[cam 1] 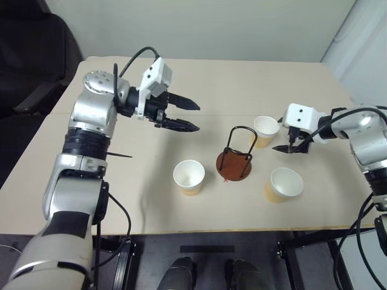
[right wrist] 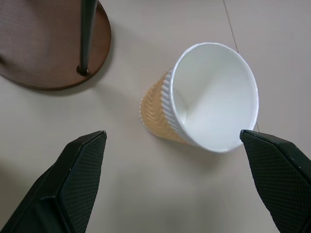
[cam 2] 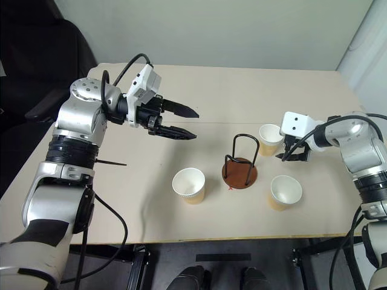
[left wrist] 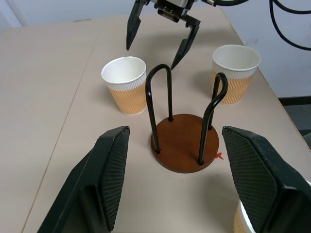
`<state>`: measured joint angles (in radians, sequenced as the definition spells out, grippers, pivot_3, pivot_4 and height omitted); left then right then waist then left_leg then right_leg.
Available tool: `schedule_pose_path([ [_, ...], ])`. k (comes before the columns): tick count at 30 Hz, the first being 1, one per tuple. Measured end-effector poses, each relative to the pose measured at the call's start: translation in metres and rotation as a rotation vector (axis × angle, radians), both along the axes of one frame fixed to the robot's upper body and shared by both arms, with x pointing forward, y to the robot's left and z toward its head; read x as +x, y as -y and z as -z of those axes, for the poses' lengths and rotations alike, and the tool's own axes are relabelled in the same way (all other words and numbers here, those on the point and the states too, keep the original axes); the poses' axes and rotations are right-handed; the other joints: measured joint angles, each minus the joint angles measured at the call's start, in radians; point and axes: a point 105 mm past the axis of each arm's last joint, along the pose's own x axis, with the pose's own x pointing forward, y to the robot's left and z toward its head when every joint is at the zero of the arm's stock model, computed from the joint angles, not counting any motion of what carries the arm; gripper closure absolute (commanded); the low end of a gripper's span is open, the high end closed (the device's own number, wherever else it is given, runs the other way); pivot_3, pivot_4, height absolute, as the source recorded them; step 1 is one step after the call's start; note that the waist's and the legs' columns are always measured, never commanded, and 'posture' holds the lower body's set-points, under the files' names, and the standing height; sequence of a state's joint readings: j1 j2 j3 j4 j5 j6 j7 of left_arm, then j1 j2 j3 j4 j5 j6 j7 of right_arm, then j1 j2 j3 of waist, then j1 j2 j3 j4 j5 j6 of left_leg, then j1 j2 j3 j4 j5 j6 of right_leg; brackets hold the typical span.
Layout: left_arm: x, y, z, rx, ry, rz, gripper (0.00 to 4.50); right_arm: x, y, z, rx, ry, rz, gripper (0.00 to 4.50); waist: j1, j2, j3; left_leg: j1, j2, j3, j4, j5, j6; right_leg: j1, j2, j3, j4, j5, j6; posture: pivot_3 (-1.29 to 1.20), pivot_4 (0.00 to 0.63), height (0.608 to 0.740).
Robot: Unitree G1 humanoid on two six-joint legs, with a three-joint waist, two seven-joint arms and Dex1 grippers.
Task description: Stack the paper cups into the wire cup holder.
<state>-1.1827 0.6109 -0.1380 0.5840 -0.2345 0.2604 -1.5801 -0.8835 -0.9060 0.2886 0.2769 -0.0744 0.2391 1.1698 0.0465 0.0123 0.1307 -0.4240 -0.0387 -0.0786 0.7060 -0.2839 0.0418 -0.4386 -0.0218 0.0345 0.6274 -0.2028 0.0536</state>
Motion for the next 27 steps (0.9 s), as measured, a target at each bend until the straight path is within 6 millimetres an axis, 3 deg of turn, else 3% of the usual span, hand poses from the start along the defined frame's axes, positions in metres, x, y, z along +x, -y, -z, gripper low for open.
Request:
schedule_pose_path([
  [16, -0.003, 0.002, 0.001, 0.007, 0.002, 0.010, 1.24, 0.007, -0.011, 0.009, 0.006, -0.028, -0.023, 0.00, 0.000, 0.000, 0.000, 0.000, 0.000, 0.000, -0.004, 0.000, 0.000, 0.000, 0.000, 0.000, -0.001, 0.000, 0.000, 0.00, 0.150, 0.740],
  [19, -0.003, 0.004, 0.002, 0.006, -0.004, 0.012, 1.21, 0.006, -0.011, 0.010, 0.008, -0.040, -0.022, 0.60, 0.001, 0.000, 0.000, -0.001, 0.000, 0.000, -0.004, 0.000, 0.000, 0.000, 0.000, 0.000, -0.001, 0.000, 0.000, 0.00, 0.150, 0.740],
  [27, -0.003, 0.008, 0.005, 0.014, -0.011, 0.025, 1.21, 0.001, -0.015, 0.014, 0.009, -0.062, -0.023, 3.52, 0.000, 0.000, 0.000, -0.001, 0.000, 0.000, -0.005, 0.000, 0.000, 0.000, 0.000, 0.000, -0.001, 0.000, 0.000, 0.00, 0.150, 0.740],
])
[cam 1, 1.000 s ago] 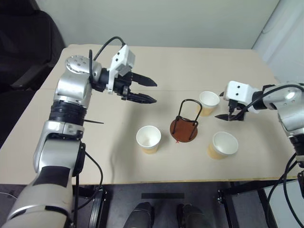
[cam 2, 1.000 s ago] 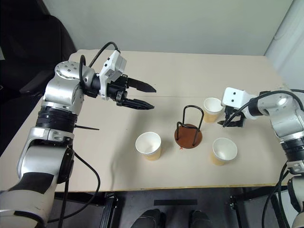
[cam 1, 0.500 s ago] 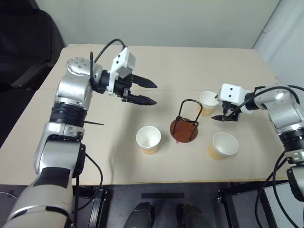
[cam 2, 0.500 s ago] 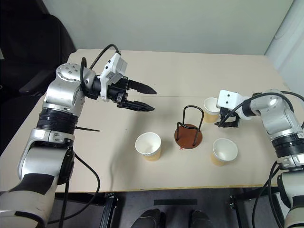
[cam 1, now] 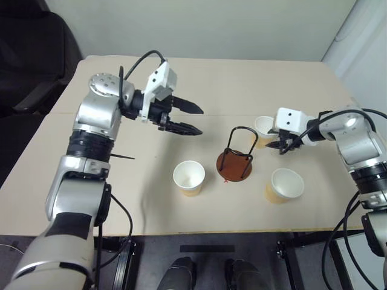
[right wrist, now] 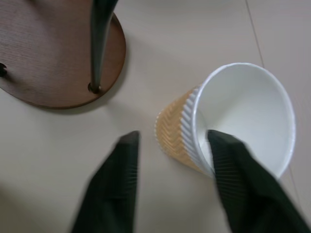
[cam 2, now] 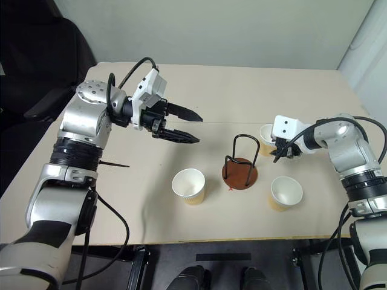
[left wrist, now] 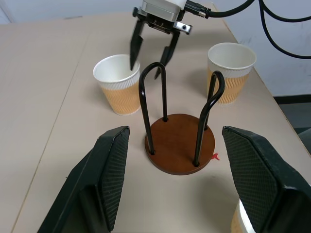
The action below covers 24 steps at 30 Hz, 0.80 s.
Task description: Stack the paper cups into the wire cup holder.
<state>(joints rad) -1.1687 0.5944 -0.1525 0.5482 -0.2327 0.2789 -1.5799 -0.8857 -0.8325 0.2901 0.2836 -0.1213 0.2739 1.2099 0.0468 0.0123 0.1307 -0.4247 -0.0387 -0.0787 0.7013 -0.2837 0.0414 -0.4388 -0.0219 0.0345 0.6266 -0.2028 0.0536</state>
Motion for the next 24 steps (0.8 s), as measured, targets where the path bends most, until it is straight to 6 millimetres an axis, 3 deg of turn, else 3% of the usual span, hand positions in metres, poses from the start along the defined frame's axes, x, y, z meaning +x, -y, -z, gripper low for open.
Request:
schedule_pose_path([
  [3, 0.000, 0.001, 0.000, 0.001, 0.002, 0.004, 1.21, -0.002, -0.002, 0.000, -0.002, -0.002, -0.006, 4.48, 0.000, 0.000, 0.000, 0.000, 0.000, 0.000, 0.000, 0.000, 0.000, 0.000, 0.000, 0.000, 0.000, 0.000, 0.000, 0.00, 0.150, 0.740],
  [16, 0.000, 0.001, 0.005, 0.004, 0.003, 0.007, 1.21, -0.006, -0.003, -0.003, -0.019, 0.001, -0.016, 4.48, 0.000, 0.000, 0.000, 0.000, 0.000, 0.000, 0.000, 0.000, 0.000, 0.000, 0.000, 0.000, 0.000, 0.000, 0.000, 0.00, 0.150, 0.740],
  [24, 0.000, -0.003, 0.006, 0.010, 0.008, -0.002, 1.21, -0.016, 0.009, -0.037, 0.019, 0.043, 0.019, 4.48, 0.000, 0.000, 0.000, 0.000, 0.000, 0.000, 0.000, 0.000, 0.000, 0.000, 0.000, 0.000, 0.000, 0.000, 0.000, 0.00, 0.150, 0.740],
])
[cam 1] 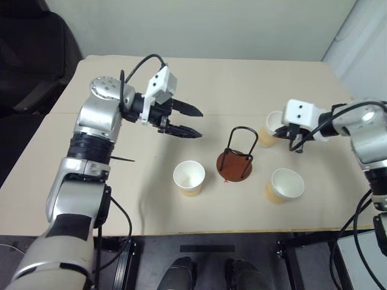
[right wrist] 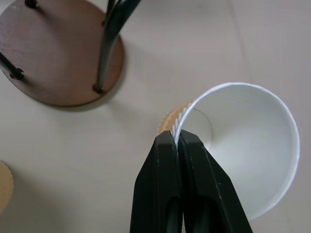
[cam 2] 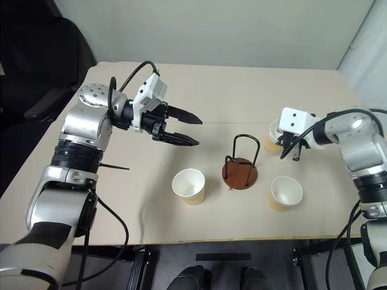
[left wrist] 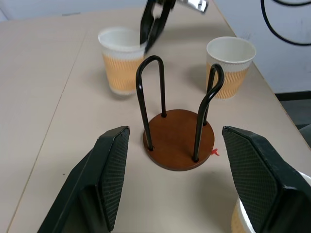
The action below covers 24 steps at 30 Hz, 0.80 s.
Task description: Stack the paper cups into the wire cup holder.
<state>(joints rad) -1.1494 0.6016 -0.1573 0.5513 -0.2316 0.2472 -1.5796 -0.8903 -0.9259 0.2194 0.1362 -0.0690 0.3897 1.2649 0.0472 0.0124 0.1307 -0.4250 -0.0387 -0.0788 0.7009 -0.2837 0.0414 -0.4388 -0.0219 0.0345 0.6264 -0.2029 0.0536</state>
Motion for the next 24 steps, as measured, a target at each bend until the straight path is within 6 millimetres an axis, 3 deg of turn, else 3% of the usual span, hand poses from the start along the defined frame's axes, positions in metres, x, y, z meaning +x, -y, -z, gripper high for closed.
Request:
schedule_pose_path([
  [5, 0.000, -0.006, 0.008, 0.003, -0.025, -0.016, 1.21, -0.020, -0.002, -0.028, 0.035, 0.022, -0.010, 4.48, -0.001, 0.000, 0.000, 0.000, 0.000, 0.000, 0.000, 0.000, 0.000, 0.000, 0.000, 0.000, 0.000, 0.000, 0.000, 0.00, 0.150, 0.740],
  [11, -0.003, -0.012, 0.005, -0.002, -0.034, -0.025, 1.21, -0.045, -0.021, -0.056, 0.084, 0.020, -0.077, 4.48, -0.001, 0.000, 0.000, 0.000, 0.000, 0.000, 0.000, 0.000, 0.000, 0.000, 0.000, 0.000, -0.001, 0.000, 0.000, 0.00, 0.150, 0.740],
  [16, -0.003, -0.012, 0.004, -0.014, -0.042, -0.020, 1.21, -0.068, -0.047, -0.096, 0.144, 0.083, -0.171, 4.48, -0.001, 0.000, 0.000, 0.000, 0.000, 0.000, 0.000, 0.000, 0.000, -0.001, 0.000, 0.000, -0.002, 0.000, 0.000, 0.00, 0.150, 0.740],
  [24, -0.004, -0.009, 0.005, -0.017, -0.043, -0.013, 1.21, -0.087, -0.060, -0.098, 0.159, 0.033, -0.223, 4.48, -0.001, 0.000, 0.000, 0.000, 0.000, 0.000, 0.000, 0.000, 0.000, -0.002, 0.000, 0.000, -0.002, -0.001, -0.001, 0.00, 0.150, 0.740],
])
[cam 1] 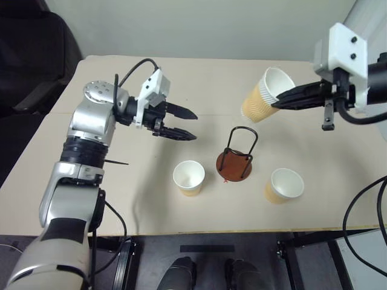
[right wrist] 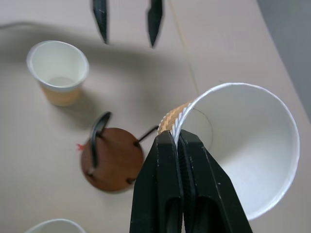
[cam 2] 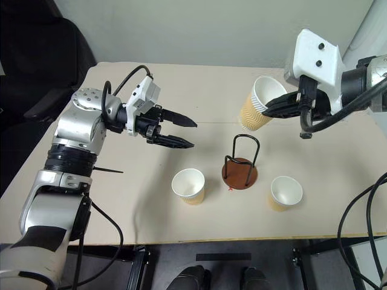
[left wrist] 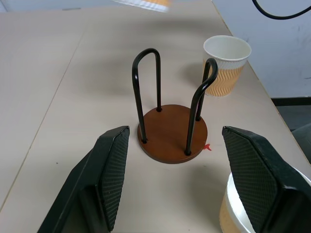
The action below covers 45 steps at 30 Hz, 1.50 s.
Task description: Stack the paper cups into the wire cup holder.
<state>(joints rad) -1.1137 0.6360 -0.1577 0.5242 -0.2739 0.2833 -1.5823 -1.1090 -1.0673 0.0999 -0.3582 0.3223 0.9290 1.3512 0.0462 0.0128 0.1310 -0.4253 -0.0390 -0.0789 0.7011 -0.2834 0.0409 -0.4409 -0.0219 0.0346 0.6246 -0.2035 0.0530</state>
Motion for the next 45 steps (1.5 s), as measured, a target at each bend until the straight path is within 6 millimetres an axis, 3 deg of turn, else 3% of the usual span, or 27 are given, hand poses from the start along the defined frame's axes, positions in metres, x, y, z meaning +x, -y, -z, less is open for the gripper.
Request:
schedule_pose_path([
  [5, 0.001, 0.001, 0.001, -0.003, -0.004, 0.001, 1.21, -0.008, -0.003, 0.019, -0.027, -0.072, -0.029, 4.48, -0.001, 0.000, 0.000, 0.000, 0.000, 0.000, 0.001, 0.000, 0.000, 0.000, 0.000, 0.000, 0.001, 0.000, 0.000, 0.00, 0.150, 0.740],
  [28, 0.001, 0.003, 0.002, 0.012, -0.001, 0.002, 1.21, 0.000, -0.015, 0.054, -0.083, -0.101, -0.070, 4.48, 0.000, 0.000, 0.000, 0.000, 0.000, 0.000, 0.002, 0.000, 0.000, 0.000, 0.000, 0.000, 0.001, 0.000, 0.000, 0.00, 0.150, 0.740],
  [34, 0.002, 0.002, 0.003, 0.012, 0.001, -0.001, 1.21, 0.003, -0.016, 0.054, -0.095, -0.073, -0.066, 4.48, 0.000, 0.000, 0.000, 0.000, 0.000, 0.000, 0.002, 0.000, 0.000, 0.000, 0.000, 0.000, 0.001, 0.000, 0.000, 0.00, 0.150, 0.740],
  [45, 0.003, 0.001, 0.005, 0.008, 0.000, -0.002, 1.21, 0.006, -0.020, 0.054, -0.049, -0.076, -0.047, 0.97, -0.001, 0.000, 0.000, 0.000, 0.000, 0.000, 0.002, 0.000, 0.000, -0.001, 0.000, 0.000, 0.001, 0.000, 0.000, 0.00, 0.150, 0.740],
])
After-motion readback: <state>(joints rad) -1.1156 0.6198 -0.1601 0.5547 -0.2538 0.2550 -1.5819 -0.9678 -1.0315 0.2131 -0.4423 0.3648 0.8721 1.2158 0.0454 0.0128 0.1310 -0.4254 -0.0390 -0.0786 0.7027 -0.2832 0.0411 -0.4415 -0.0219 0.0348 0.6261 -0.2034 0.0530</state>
